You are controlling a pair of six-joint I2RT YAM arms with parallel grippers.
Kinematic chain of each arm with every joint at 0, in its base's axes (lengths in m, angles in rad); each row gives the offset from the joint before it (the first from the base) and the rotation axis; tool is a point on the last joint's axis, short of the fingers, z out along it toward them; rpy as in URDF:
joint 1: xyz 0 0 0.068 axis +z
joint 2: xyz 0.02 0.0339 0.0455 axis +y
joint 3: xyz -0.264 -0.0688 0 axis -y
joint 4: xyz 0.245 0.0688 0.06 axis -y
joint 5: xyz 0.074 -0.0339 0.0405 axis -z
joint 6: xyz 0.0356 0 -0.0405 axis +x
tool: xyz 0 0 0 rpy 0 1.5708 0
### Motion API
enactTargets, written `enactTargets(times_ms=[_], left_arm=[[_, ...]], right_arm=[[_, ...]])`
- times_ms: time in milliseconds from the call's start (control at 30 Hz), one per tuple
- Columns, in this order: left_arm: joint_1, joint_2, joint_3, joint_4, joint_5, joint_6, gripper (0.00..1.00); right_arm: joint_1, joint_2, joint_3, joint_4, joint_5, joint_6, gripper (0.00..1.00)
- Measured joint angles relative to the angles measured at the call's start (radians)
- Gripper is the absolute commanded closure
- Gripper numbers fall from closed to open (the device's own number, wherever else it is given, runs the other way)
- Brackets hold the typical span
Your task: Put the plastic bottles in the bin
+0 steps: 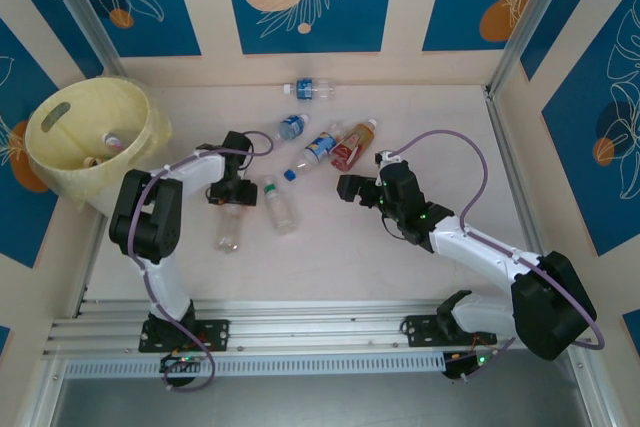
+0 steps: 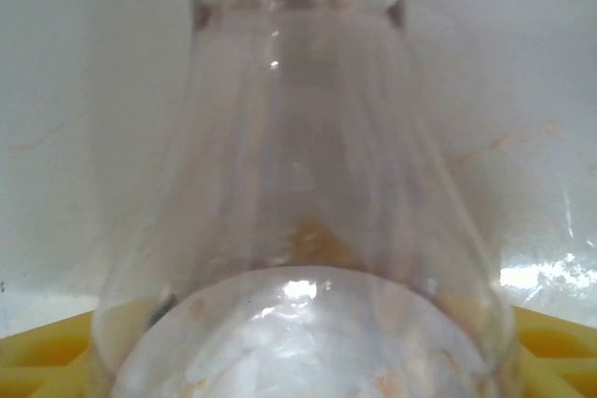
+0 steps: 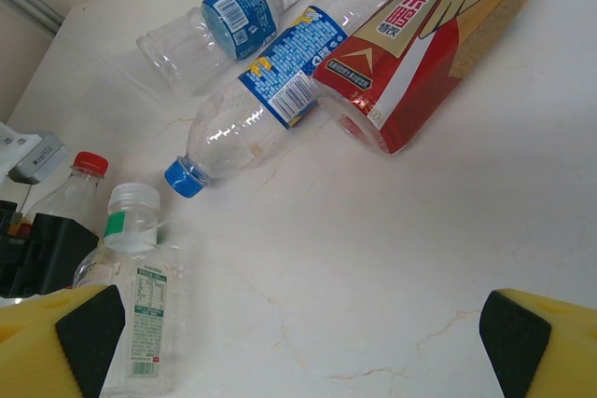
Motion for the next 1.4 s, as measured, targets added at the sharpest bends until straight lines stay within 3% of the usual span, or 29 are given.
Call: enactTargets(times_ms=[200,433,633,733,1100,1400], left_arm=[[0.0,-0.017,-0.022,0.025,0.011,0.0,0.41],[0.0,-0.09,-0.05,0.025,0.011,-0.002,0.66],[0.0,-0.252,-0.069,0.038,0.041,-0.002,0.82],[0.0,-0.353,-0.089,0.062,0.079,-0.002,0.99],[0.0,-0.646,-0.117,0.263,0.322,-0.064,1.0],[0.0,-0.797,-0.117,0.534,0.381,-0.102,1.0]], right_arm=[[0.0,-0.005,-0.001,-0.015,0.0,-0.003,0.0],[-0.001,-0.036,-0.013,-0.024,0.009,-0.007,0.0],[-0.001,-0.038,-0.013,-0.027,0.011,-0.007,0.0],[-0.001,-0.038,-0.013,-0.027,0.011,-0.007,0.0],[0.0,-0.005,0.0,-0.026,0.003,-0.008,0.0],[0.0,0.015,0.035,-0.018,-0.014,-0.008,0.0]])
